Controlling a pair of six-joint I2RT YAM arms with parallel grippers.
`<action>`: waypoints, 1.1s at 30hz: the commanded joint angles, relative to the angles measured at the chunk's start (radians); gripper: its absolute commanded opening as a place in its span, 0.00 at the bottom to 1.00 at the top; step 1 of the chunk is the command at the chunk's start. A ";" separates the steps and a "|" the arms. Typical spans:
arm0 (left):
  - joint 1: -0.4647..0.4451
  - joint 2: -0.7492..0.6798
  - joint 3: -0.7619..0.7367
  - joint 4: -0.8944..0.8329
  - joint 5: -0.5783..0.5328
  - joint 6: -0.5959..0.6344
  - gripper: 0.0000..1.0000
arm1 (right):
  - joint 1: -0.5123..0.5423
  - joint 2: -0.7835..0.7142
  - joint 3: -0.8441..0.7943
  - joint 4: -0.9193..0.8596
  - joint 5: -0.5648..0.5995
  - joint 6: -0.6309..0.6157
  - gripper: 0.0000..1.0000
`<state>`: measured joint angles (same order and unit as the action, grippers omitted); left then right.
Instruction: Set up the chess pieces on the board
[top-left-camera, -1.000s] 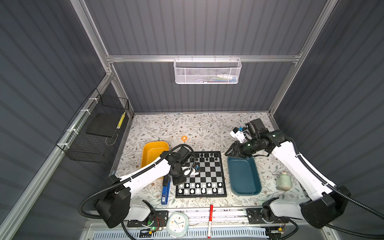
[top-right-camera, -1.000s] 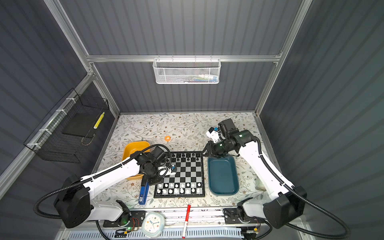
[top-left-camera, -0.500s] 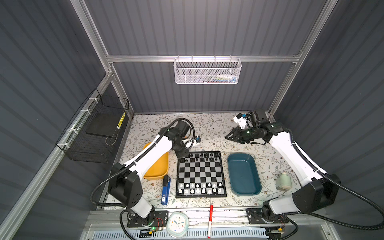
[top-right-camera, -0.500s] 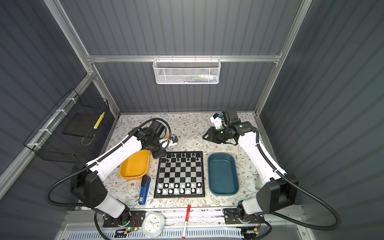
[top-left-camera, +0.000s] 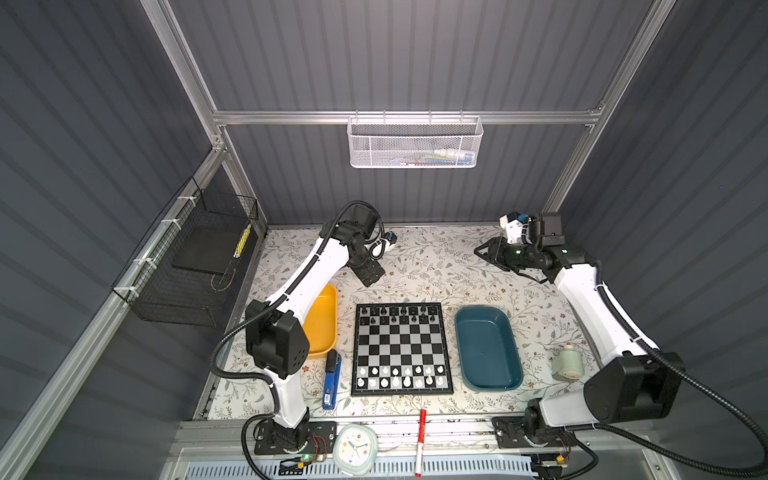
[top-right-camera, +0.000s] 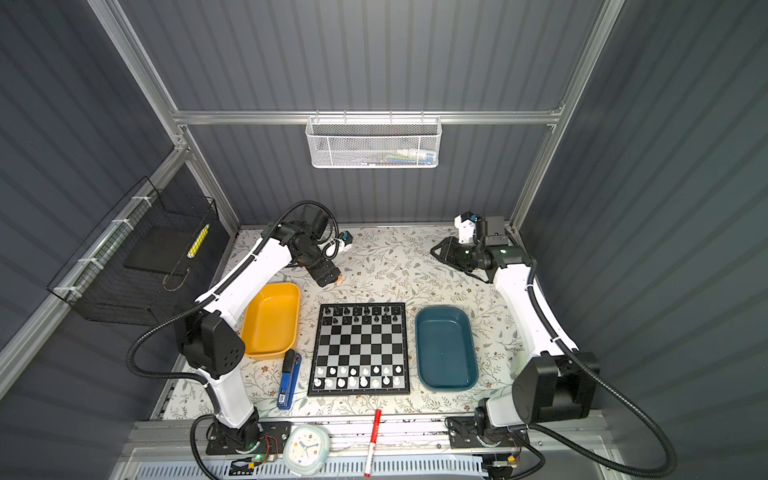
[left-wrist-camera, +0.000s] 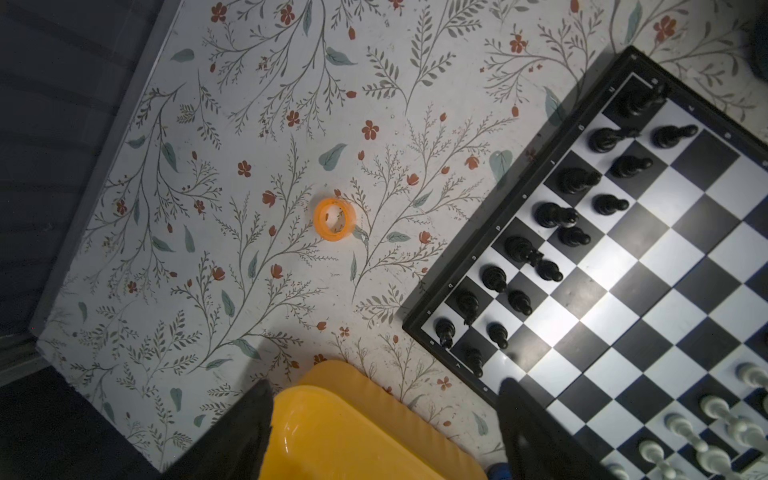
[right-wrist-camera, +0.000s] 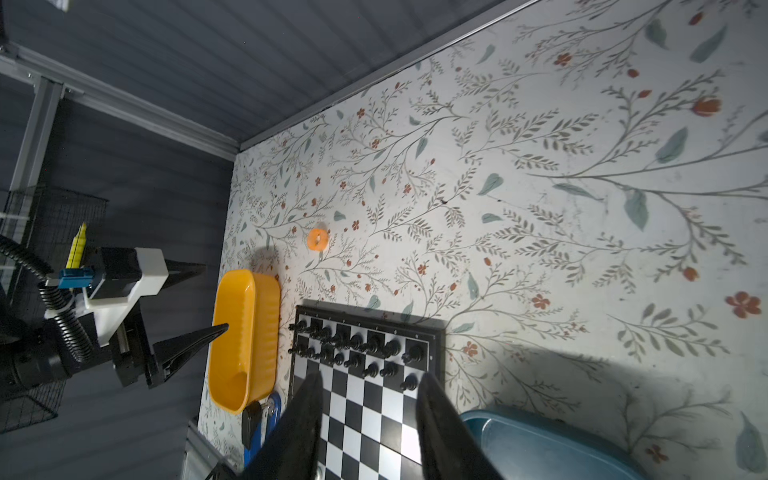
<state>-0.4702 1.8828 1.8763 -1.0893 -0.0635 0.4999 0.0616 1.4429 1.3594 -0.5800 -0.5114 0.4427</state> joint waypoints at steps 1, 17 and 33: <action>0.006 0.032 0.063 -0.048 -0.054 -0.047 0.91 | -0.037 -0.006 -0.013 0.060 0.016 0.007 0.41; 0.271 0.189 0.466 -0.059 -0.062 -0.285 1.00 | -0.163 -0.028 -0.145 0.288 0.300 -0.218 0.76; 0.383 -0.417 -0.450 0.537 0.049 -0.461 1.00 | -0.181 -0.240 -0.743 0.871 0.484 -0.323 0.91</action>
<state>-0.0853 1.5169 1.4902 -0.6819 -0.0330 0.0734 -0.1131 1.2224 0.6918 0.1398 -0.0387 0.1379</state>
